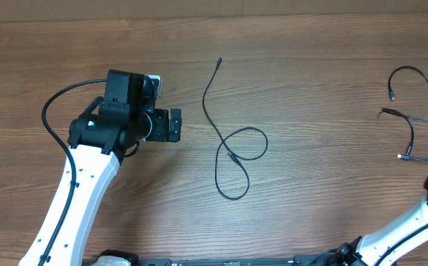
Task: Untangle cables
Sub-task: 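Drag the cable to the right side and release it there, then move the right gripper to the remaining cable and grasp it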
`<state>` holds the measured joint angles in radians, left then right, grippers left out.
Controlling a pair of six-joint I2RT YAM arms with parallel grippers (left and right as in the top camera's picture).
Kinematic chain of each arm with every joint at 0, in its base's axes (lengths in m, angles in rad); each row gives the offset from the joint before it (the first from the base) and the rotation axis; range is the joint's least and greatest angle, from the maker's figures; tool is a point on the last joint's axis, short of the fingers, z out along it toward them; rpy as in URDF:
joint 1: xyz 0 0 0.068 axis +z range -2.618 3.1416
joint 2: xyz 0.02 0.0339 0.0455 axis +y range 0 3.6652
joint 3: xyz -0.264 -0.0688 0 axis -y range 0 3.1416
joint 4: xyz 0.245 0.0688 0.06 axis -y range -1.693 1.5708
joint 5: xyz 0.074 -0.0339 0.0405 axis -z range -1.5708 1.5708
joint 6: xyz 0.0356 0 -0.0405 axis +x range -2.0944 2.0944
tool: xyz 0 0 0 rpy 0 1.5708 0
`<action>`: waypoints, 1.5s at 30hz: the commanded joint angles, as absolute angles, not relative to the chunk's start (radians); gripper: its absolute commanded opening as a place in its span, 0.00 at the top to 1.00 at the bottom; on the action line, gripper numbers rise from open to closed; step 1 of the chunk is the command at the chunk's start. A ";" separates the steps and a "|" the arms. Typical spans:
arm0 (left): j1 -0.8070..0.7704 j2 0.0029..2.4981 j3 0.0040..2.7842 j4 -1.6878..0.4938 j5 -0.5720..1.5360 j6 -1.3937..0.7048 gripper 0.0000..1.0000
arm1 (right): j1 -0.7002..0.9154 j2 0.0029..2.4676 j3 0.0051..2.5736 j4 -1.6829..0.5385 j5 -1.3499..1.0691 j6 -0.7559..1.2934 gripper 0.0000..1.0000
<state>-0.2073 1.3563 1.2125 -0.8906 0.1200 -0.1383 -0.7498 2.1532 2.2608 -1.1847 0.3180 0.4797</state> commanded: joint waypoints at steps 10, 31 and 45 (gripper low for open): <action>-0.203 1.360 1.220 -0.886 0.124 -0.134 0.00 | -1.044 2.166 2.275 -1.243 -0.262 0.387 0.00; -0.203 1.360 1.220 -0.886 0.124 -0.134 0.00 | -0.545 2.166 2.270 -1.635 -0.552 -0.010 0.00; -0.203 1.360 1.220 -0.886 0.124 -0.134 0.00 | 0.049 2.166 2.179 -1.688 -0.295 -0.110 0.00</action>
<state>-0.2073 1.3563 1.2125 -0.8902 0.1204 -0.1383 -0.0669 2.1761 2.2139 -1.6936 -0.4061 -0.0883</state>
